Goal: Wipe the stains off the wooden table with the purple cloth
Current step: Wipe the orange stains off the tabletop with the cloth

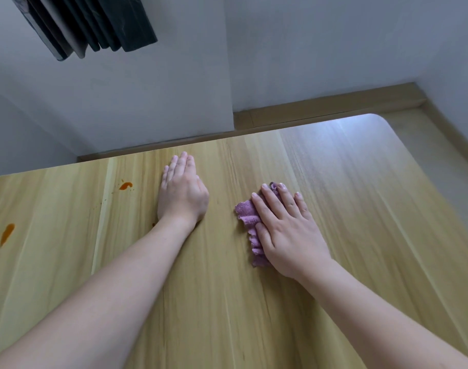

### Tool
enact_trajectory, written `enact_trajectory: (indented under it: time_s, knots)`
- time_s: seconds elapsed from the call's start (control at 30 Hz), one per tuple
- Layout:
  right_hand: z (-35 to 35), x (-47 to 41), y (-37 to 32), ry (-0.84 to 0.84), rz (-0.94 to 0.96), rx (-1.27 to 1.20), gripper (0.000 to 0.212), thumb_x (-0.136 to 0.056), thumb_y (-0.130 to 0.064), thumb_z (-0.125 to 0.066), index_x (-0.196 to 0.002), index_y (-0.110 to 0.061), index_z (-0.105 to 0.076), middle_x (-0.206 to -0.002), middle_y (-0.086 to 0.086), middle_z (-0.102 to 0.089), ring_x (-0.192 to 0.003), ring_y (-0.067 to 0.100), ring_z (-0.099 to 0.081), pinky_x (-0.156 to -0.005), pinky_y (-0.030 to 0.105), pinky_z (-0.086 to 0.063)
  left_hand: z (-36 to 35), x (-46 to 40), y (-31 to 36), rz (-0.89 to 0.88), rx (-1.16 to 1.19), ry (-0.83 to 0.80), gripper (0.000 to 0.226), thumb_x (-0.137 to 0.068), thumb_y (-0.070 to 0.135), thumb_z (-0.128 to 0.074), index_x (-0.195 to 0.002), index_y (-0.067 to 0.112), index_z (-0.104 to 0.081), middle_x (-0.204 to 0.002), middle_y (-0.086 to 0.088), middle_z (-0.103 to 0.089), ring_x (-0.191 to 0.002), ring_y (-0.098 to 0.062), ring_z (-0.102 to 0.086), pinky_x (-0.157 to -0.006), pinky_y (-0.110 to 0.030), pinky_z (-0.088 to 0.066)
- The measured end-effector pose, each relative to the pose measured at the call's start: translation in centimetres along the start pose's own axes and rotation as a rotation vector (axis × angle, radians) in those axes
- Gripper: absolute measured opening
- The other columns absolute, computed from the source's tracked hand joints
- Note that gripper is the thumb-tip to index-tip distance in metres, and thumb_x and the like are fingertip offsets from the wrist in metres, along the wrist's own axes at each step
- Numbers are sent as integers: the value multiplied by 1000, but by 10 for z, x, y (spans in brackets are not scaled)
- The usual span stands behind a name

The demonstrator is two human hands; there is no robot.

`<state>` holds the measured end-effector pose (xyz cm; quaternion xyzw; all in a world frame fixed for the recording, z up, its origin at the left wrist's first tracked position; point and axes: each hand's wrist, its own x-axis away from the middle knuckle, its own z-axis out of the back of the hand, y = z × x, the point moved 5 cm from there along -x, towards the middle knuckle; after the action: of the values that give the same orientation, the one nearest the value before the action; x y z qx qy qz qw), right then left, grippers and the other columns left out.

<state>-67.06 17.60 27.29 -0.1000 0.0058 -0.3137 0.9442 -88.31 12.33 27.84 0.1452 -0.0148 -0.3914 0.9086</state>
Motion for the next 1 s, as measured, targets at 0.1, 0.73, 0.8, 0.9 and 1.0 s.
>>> enact_trajectory:
  time_s: [0.1, 0.73, 0.8, 0.9, 1.0]
  knots:
    - [0, 0, -1, 7, -11, 25, 58, -99, -44, -16, -154, -27, -16, -161, -4, -7, -148, 20, 6, -119, 44, 0, -1, -1, 4, -1, -105, -50, 56, -96, 17, -24, -150, 6, -19, -160, -7, -14, -147, -20, -7, -120, -34, -1]
    - [4, 2, -3, -34, -20, 62, 61, -96, -47, -7, -154, -30, -6, -162, -8, 2, -147, 14, 14, -119, 39, 6, 48, 156, -117, 430, -144, -26, 64, -96, 38, -27, -152, 9, -12, -161, -6, -7, -147, -23, -1, -119, -42, 0]
    - [4, 2, -4, -30, -26, 69, 60, -96, -46, -8, -154, -29, -7, -162, -7, 1, -147, 16, 13, -120, 40, 5, 46, 156, -117, 425, -132, -11, 64, -96, 38, -27, -152, 10, -13, -160, -6, -8, -147, -23, -2, -119, -42, 0]
    - [2, -5, -13, -19, -154, 71, 58, -99, -43, -12, -154, -26, -6, -162, -2, 2, -147, 21, 12, -119, 43, 6, 45, 156, -121, 410, -122, 16, 62, -96, 36, -28, -151, 9, -15, -160, -6, -10, -147, -23, -4, -120, -42, -1]
    - [-5, -23, -43, -21, -261, 20, 60, -99, -41, -14, -155, -20, -3, -162, 5, 6, -146, 27, 15, -118, 45, 10, 44, 157, -123, 403, -111, 23, 61, -97, 32, -29, -151, 8, -17, -160, -6, -12, -147, -23, -5, -120, -41, -2]
